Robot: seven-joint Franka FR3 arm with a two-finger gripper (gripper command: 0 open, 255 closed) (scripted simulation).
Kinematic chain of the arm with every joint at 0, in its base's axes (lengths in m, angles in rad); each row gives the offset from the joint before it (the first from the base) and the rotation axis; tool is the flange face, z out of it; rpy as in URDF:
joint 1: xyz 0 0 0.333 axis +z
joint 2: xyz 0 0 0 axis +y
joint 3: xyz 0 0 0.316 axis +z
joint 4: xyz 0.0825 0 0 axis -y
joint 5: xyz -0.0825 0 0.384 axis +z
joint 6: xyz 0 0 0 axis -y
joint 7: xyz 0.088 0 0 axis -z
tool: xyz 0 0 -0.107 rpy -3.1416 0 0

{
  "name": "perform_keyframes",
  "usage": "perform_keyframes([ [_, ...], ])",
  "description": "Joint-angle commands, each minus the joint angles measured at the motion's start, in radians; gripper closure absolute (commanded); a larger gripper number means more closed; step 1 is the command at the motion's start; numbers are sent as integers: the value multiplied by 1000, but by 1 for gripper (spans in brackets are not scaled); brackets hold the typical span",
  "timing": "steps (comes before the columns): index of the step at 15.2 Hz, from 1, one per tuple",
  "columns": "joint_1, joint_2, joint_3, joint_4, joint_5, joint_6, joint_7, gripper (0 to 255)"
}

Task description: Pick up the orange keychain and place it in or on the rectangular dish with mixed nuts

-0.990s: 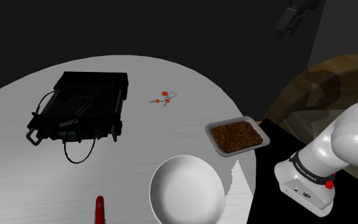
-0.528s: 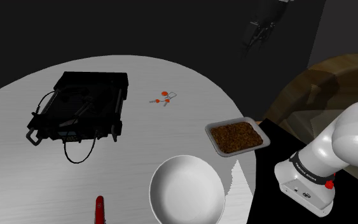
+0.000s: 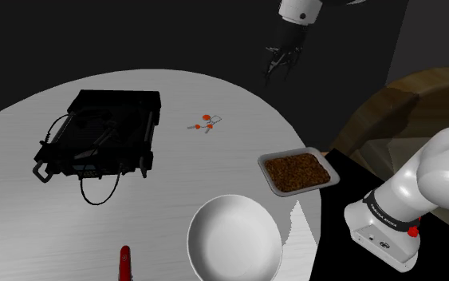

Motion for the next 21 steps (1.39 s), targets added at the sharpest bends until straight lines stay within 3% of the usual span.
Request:
perform_keyframes([
  [1, 3, 61, 23, 18, -11, 45, 34, 0],
  [9, 27, 360, 95, 193, -110, 160, 200, 0],
  [17, 97, 682, 101, 464, -244, 185, 356, 0],
  [21, 106, 721, 95, 469, -257, 217, 368, 0],
])
